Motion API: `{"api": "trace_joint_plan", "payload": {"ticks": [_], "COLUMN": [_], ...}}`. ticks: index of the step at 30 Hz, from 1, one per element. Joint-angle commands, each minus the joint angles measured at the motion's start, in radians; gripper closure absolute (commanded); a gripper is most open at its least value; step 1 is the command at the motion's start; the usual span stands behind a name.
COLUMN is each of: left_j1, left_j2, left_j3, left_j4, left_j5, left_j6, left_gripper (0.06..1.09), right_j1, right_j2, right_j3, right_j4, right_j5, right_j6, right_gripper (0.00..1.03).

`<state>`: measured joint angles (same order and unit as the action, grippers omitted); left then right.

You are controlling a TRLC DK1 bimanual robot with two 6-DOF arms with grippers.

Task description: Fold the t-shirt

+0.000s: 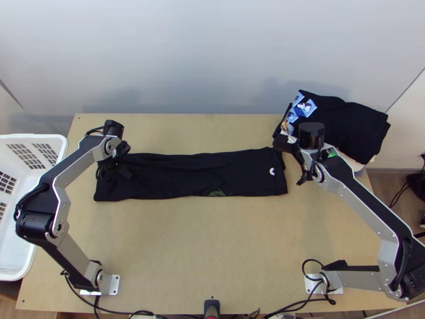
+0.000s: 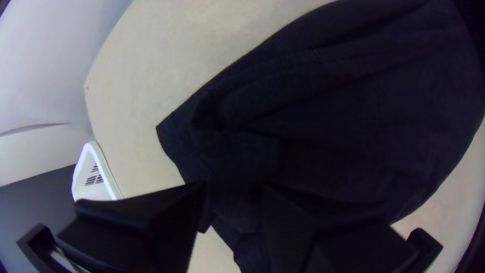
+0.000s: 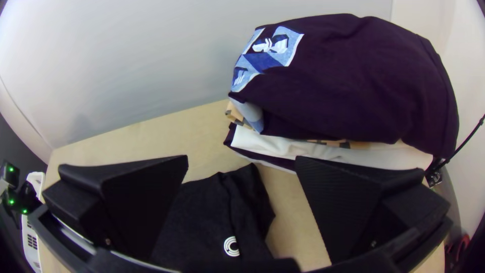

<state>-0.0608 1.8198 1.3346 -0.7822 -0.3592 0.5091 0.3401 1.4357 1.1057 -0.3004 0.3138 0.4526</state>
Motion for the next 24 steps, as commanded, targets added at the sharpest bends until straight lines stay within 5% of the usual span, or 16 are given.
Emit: {"api": "trace_joint_plan", "payload": {"ticks": [1, 12, 21, 22, 24], "left_j1": [0.007, 0.128, 0.237, 0.24, 0.243], "left_j2": [0.036, 0.064, 0.138, 0.145, 0.161], "left_j3": [0.02, 0.11, 0.207, 0.221, 0.252], "left_j4": [0.066, 0.003, -0.051, -0.052, -0.052], "left_j5": [-0.007, 0.009, 0.17, 0.177, 0.18], "left_j6": [0.008, 0.026, 0.009, -0.012, -0.053], "left_gripper": [0.99, 0.99, 0.97, 0.83, 0.11], "right_j1": [-0.001, 0.004, 0.04, 0.045, 0.051], "right_j2": [-0.006, -0.006, 0.003, 0.003, 0.003], "right_j3": [-0.012, -0.021, -0.023, -0.026, -0.029], "right_j4": [0.001, 0.004, 0.006, 0.006, 0.006], "right_j5": [-0.001, -0.001, -0.001, -0.001, -0.001], "right_j6": [0.001, 0.0, -0.002, -0.002, -0.002], "right_gripper": [0.05, 0.05, 0.05, 0.05, 0.05]}}
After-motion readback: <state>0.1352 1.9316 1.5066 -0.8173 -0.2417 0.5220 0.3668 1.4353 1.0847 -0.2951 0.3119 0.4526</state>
